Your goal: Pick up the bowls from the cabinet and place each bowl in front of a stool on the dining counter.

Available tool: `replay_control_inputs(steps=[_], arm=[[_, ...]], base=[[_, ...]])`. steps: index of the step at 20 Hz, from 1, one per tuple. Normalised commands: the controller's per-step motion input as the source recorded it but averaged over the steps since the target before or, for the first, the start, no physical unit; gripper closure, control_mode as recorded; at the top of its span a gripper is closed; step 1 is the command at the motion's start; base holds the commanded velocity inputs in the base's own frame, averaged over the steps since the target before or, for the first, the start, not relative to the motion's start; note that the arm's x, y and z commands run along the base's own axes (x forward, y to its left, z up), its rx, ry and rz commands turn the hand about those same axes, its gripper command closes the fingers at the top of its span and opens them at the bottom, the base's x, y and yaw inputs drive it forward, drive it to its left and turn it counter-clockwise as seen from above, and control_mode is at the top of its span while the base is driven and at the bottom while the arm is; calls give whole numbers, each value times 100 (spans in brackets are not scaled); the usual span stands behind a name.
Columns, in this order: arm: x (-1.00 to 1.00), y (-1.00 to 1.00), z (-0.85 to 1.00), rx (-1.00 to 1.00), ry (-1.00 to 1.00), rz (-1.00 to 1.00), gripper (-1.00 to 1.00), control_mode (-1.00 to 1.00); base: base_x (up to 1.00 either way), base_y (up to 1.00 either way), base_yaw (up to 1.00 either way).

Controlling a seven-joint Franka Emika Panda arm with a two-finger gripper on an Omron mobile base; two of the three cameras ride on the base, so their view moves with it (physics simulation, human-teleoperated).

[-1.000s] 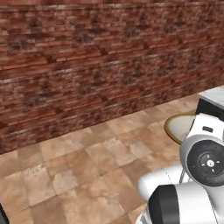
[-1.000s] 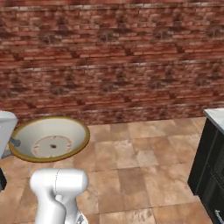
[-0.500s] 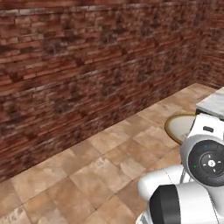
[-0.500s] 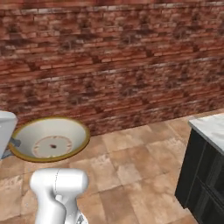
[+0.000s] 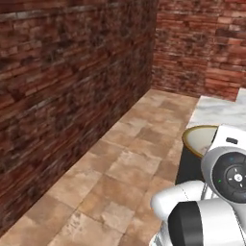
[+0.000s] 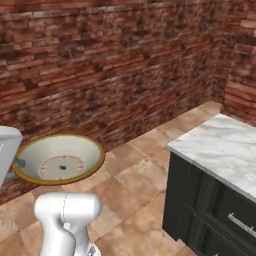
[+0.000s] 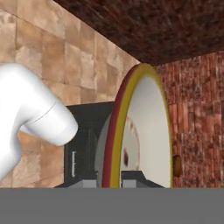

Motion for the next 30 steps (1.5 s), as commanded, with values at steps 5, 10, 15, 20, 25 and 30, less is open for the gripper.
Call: replay_control_inputs(steps=[5, 10, 15, 20, 25, 30], arm=[[0, 0, 0, 0, 0, 0, 100, 100], [0, 0, 0, 0, 0, 0, 100, 100], [0, 0, 0, 0, 0, 0, 100, 100], [0, 0, 0, 0, 0, 0, 100, 100], [0, 0, 0, 0, 0, 0, 100, 100], [0, 0, 0, 0, 0, 0, 100, 100]], base=[[81, 8, -65], [39, 46, -44], [0, 86, -17], [39, 89, -24], [67, 99, -42], [71, 99, -43]])
